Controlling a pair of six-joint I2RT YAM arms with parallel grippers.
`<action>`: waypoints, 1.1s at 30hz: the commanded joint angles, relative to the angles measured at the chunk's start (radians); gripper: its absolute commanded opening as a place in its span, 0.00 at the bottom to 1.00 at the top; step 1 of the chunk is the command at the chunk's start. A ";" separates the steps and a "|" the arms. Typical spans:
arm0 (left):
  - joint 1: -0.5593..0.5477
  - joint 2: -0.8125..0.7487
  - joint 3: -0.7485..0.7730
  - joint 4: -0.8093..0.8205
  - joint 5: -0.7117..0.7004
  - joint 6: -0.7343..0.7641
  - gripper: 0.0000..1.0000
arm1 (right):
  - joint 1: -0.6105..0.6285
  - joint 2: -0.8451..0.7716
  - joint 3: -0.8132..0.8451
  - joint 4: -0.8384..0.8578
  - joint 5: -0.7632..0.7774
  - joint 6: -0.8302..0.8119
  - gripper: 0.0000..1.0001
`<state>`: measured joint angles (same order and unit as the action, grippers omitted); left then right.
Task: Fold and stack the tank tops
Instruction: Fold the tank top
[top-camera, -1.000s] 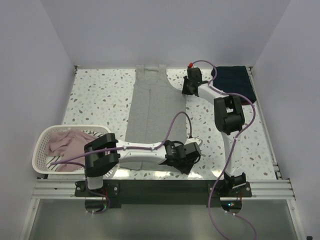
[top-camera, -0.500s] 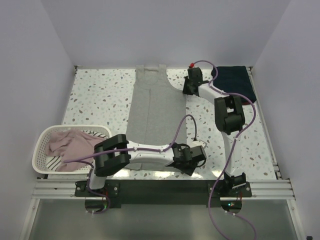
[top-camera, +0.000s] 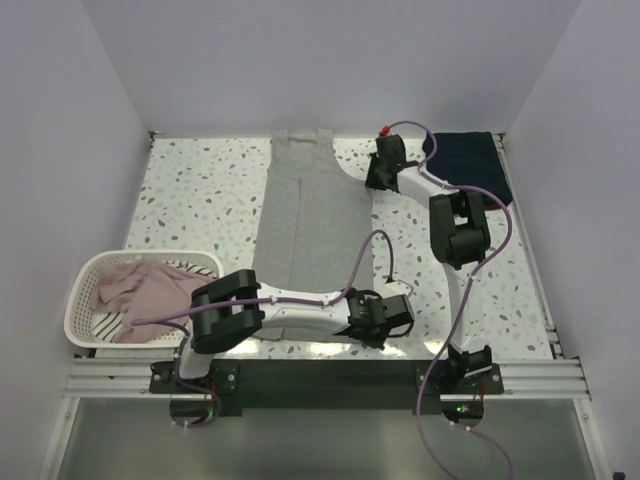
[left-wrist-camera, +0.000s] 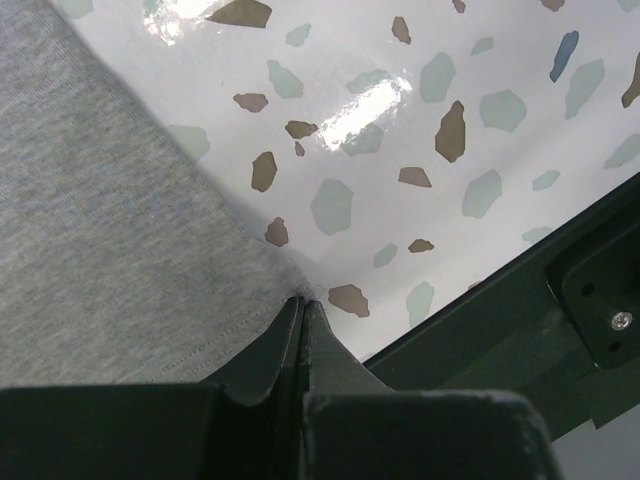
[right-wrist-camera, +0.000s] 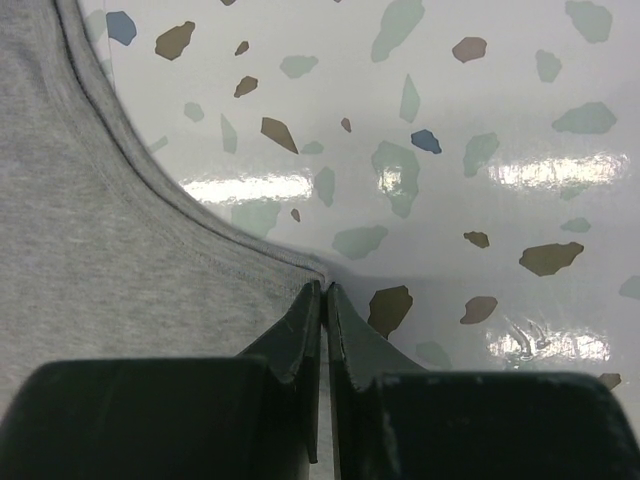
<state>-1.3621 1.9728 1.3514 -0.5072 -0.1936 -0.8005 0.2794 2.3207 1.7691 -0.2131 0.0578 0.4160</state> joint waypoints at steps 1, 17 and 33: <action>-0.018 -0.023 0.040 0.012 -0.024 0.007 0.00 | -0.011 -0.014 0.003 -0.089 0.014 0.027 0.00; -0.042 -0.202 -0.058 0.130 0.033 0.020 0.00 | -0.089 -0.093 -0.039 -0.144 0.070 0.064 0.00; 0.050 -0.465 -0.391 0.196 0.013 -0.120 0.00 | -0.077 -0.118 0.001 -0.117 0.010 0.142 0.00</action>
<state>-1.3235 1.5723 1.0004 -0.3584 -0.1646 -0.8677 0.1936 2.2704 1.7401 -0.3298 0.0834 0.5270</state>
